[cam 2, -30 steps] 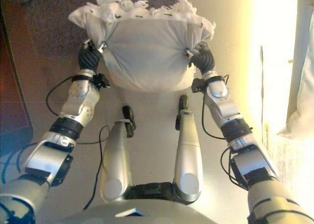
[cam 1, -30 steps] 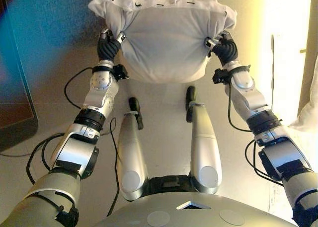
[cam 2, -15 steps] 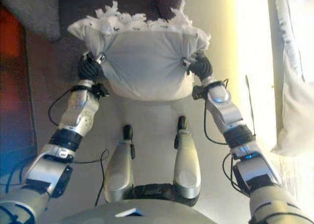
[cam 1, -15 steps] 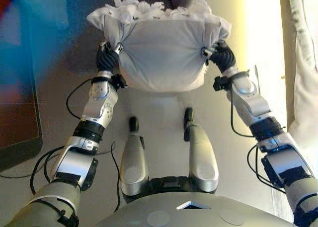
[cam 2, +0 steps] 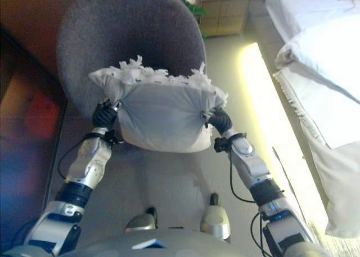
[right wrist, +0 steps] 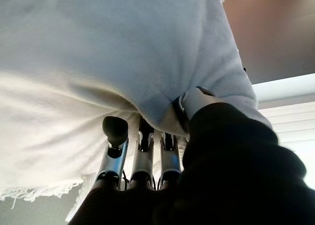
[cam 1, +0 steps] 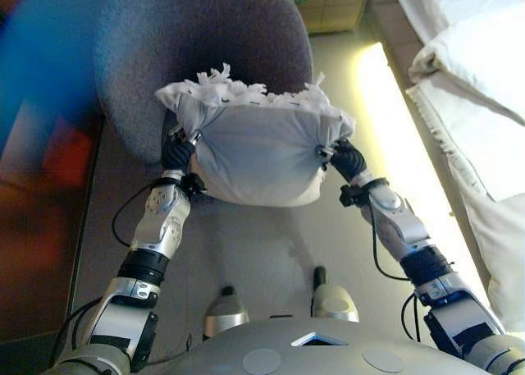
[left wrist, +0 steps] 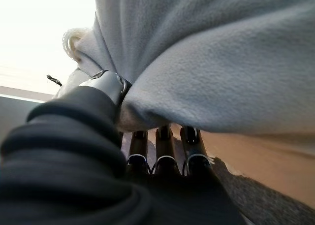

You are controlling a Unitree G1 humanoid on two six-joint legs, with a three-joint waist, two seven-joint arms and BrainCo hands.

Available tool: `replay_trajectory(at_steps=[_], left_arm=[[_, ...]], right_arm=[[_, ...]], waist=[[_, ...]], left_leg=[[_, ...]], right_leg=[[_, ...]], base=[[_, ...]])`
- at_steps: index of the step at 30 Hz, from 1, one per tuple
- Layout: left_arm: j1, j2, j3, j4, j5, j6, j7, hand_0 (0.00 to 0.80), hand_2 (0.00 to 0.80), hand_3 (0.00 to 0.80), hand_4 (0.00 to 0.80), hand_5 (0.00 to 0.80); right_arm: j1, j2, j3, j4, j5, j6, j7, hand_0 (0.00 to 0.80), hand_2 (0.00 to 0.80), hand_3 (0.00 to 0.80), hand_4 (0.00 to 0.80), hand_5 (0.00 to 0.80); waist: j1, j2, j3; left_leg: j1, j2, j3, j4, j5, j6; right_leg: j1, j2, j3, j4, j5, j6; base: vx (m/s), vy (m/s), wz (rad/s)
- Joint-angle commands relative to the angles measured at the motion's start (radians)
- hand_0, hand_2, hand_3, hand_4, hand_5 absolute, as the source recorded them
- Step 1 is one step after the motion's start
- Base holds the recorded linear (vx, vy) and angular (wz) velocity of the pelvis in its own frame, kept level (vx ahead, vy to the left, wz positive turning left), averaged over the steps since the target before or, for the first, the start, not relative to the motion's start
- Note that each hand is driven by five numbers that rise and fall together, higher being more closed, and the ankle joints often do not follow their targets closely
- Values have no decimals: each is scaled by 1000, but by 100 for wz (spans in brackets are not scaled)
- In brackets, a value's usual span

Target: Pick up the cushion and take it to the sofa

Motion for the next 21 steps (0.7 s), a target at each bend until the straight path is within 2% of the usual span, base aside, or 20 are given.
replay_trajectory(at_steps=[1, 8, 10, 13, 15, 18, 20, 21], left_arm=[[-55, 4, -23, -86, 36, -67, -67, 800, 800, 800, 800, 800], [-47, -8, -10, -87, 44, -52, -64, 800, 800, 800, 800, 800], [-57, -13, -11, -74, 50, -44, -64, 800, 800, 800, 800, 800], [-84, -11, -29, -40, 54, -44, -61, 800, 800, 800, 800, 800], [-108, -9, -46, -9, 50, -60, -75, 800, 800, 800, 800, 800], [-131, -9, -66, 24, 38, -71, -88, 800, 800, 800, 800, 800], [-139, -12, -68, 33, 27, -65, -91, 800, 800, 800, 800, 800], [-143, -17, -71, 43, 27, -66, -94, 800, 800, 800, 800, 800]], right_arm=[[-39, 39, -30, -68, 34, -64, 34, 800, 800, 800, 800, 800], [-54, 53, -33, -69, 31, -39, 39, 800, 800, 800, 800, 800], [-68, 62, -41, -53, 56, -36, 45, 800, 800, 800, 800, 800], [-82, 80, -46, -31, 72, -40, 50, 800, 800, 800, 800, 800], [-86, 87, -45, -17, 54, -53, 37, 800, 800, 800, 800, 800], [-95, 82, -37, 8, 75, -70, 20, 800, 800, 800, 800, 800], [-100, 84, -35, 18, 76, -69, 18, 800, 800, 800, 800, 800], [-101, 86, -31, 22, 75, -67, 14, 800, 800, 800, 800, 800]], waist=[[-12, -19, -79], [-7, -21, -85], [-4, -25, -85], [-3, -29, -75], [-5, -23, -60], [-12, -2, -34], [-17, -3, -30], [-24, -9, -31]], left_leg=[[-54, -62, 93, 4, 66, 87], [-43, -88, 91, 22, 41, 105], [-48, -104, 88, 36, 28, 120], [-62, -125, 78, 66, 9, 141], [-71, -137, 71, 89, -4, 159], [-61, -137, 64, 103, -12, 165], [-51, -142, 60, 106, -16, 164], [-41, -149, 59, 107, -21, 163]], right_leg=[[23, 28, -23, 56, -39, -25], [34, 15, -4, 74, -43, -13], [26, 4, 4, 119, -36, -10], [-20, -18, 17, 245, 2, -14], [-85, -28, 27, 400, 47, -24], [-175, -10, 49, 602, 101, -41], [-193, -7, 63, 601, 125, -40], [-195, -1, 74, 557, 143, -35]], base=[[43, 85, 5], [39, 113, -4], [32, 149, -5], [-10, 153, 1], [-33, 192, 6], [23, 165, 27], [114, 59, 19], [190, 0, 13]])
